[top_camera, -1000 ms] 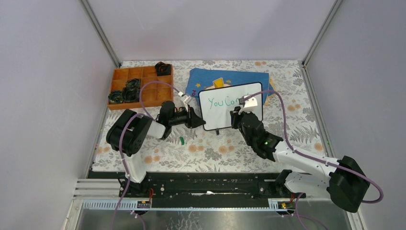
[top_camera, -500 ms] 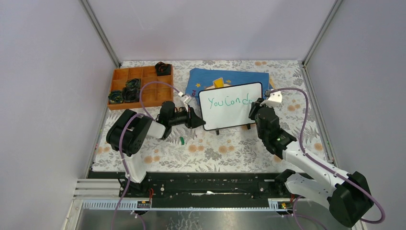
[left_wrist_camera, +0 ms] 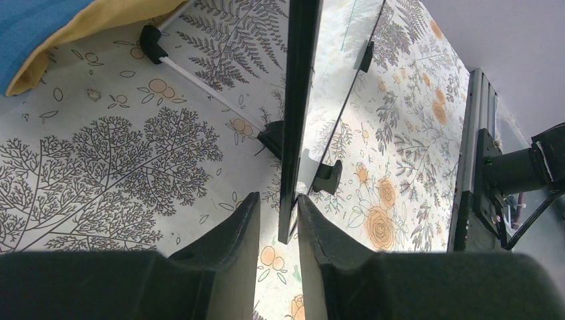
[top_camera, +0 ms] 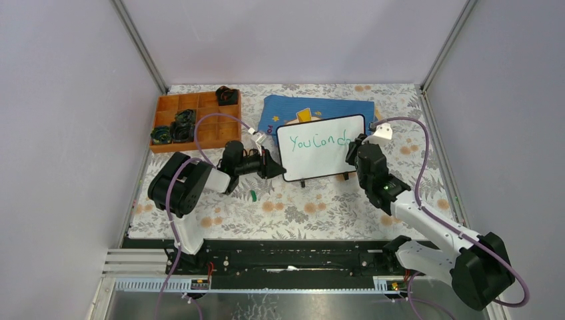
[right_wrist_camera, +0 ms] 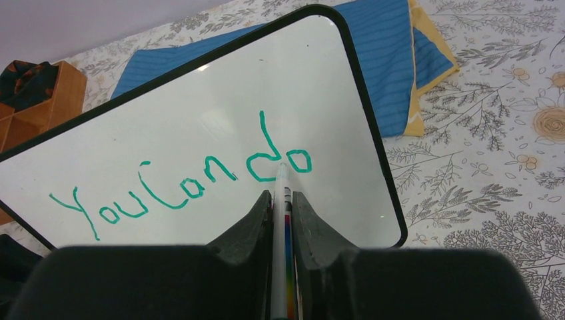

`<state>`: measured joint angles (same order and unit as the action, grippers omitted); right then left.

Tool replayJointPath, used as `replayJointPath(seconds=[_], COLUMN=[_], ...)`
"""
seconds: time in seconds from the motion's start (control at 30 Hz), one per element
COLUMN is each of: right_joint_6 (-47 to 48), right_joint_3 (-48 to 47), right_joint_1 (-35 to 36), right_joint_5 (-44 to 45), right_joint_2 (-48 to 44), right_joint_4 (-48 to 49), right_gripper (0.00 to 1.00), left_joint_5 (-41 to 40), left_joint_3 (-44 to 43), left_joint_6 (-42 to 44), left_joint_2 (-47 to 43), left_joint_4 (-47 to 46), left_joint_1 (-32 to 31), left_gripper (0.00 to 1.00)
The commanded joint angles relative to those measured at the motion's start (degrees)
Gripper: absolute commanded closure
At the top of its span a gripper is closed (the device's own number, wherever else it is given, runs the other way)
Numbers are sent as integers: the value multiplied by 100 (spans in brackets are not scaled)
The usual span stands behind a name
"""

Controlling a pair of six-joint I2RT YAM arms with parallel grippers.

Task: Write a sentence on the whiteboard

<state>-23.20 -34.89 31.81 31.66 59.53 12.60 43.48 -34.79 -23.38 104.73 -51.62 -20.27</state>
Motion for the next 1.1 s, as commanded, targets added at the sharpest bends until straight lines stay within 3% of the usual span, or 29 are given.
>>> replayJointPath(seconds=[0.0, 1.07], right_joint_6=[-106, -97], right_joint_3=[-326, -380], right_joint_1=[-56, -157], right_joint_5=[-167, -186], right_joint_2=[78, 444], right_joint_4=[217, 402], right_gripper=[100, 100], left_joint_5=[-288, -326], left_joint_3=[24, 1], left_joint_6=[228, 308], left_joint_2=[15, -13], left_joint_4=[88, 201], left_joint_1=[-29, -70], left_gripper=[68, 68])
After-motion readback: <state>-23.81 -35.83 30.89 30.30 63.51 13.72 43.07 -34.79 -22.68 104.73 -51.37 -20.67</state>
